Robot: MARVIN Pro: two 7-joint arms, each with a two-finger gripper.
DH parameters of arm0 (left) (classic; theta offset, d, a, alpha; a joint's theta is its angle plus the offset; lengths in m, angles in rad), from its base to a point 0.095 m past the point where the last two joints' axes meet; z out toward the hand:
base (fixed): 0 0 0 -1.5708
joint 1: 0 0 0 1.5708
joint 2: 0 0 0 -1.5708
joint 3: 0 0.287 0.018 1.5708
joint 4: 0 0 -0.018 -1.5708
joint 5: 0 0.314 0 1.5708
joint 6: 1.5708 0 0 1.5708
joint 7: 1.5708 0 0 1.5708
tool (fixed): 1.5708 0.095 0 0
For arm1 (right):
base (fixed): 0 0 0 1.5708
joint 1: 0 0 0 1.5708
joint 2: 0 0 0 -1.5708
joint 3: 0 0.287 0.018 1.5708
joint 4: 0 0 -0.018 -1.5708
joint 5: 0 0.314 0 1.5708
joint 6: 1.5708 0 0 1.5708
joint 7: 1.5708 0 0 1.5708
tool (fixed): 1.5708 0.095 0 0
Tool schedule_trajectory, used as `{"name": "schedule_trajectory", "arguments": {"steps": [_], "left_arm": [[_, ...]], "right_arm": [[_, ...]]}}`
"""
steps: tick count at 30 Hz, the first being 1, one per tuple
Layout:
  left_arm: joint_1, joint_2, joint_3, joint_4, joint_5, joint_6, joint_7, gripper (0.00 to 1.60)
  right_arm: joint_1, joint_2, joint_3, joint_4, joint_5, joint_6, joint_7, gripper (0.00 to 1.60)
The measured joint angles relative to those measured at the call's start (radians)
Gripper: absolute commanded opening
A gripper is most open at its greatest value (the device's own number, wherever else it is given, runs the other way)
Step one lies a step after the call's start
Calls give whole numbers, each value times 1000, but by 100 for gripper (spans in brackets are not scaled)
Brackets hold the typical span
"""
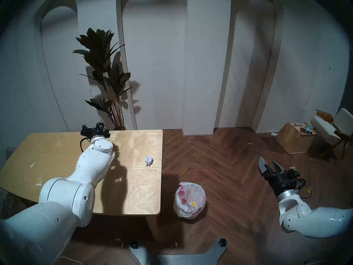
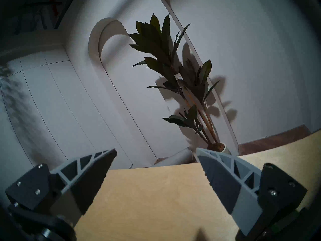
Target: Put the trash into the trash bin on the ground
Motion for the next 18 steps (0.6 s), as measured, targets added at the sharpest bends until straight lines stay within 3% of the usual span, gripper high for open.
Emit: {"name": "schedule_trajectory", "arguments": {"steps": [18], "left_arm": [[7,90,1,-89,23,-30,-54,160]], "right_arm": [[4,0,-6,1,0,0,0,160]]}}
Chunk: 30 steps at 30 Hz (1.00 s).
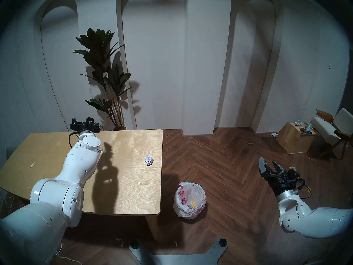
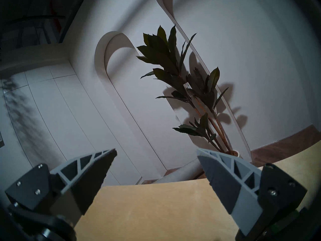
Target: Put the trash into the trash bin on the ground
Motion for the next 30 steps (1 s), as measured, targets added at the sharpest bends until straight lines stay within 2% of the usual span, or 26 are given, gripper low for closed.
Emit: {"name": "schedule_trajectory", "arguments": {"steps": [11,30], "left_arm": [[18,45,0,-51,12,-14,-42,160],[120,148,-35,-86,23,-20,-119,160]], "right_arm": [[11,-4,-1,-19,-3,1,6,160],[52,-85,-24,-168,-41,38,47,160]]}}
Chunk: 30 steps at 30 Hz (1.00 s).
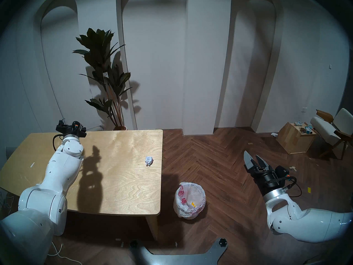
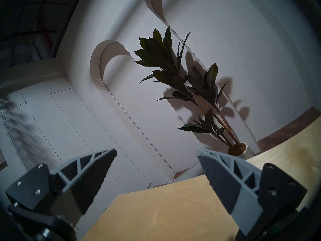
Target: Put the trash into the trash bin on the ground
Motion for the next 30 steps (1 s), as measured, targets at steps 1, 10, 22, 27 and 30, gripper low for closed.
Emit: {"name": "schedule_trajectory", "arguments": {"steps": [1,10,22,27,30], "left_arm": [[4,5,-2,-2,1,-1,-3,160],[31,53,-23,-28,5,-9,-38,160],[57,105,-45,-70,9,-24,-88,160],[69,126,-54,-91,11,-31,-113,160],[77,137,-59,-105,12,-36,-128,160]], "right_arm": [[2,-5,-2,-7,-2,4,2,160],[24,-48,-24,-67,-20,46,16,160],[53,-99,-56,-114,-39,100,23,160],[66,-117,-64,-120,-45,123,23,160],[77,-127,-65,-122,-48,137,22,160]]}}
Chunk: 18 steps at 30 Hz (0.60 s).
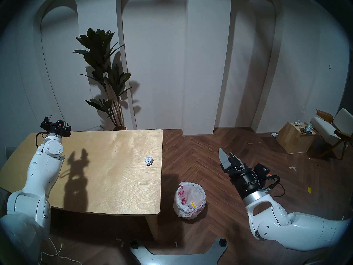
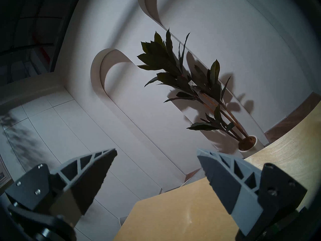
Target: Put the trash into the trash bin on the ground
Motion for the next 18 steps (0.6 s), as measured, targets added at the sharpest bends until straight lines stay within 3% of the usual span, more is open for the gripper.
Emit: {"name": "schedule_trajectory", "arguments": {"steps": [18], "left_arm": [[46,51,-22,-69,2,-26,-88,160]], "right_arm": [[70,-74,-9,8,-19,93,-5,160]]}}
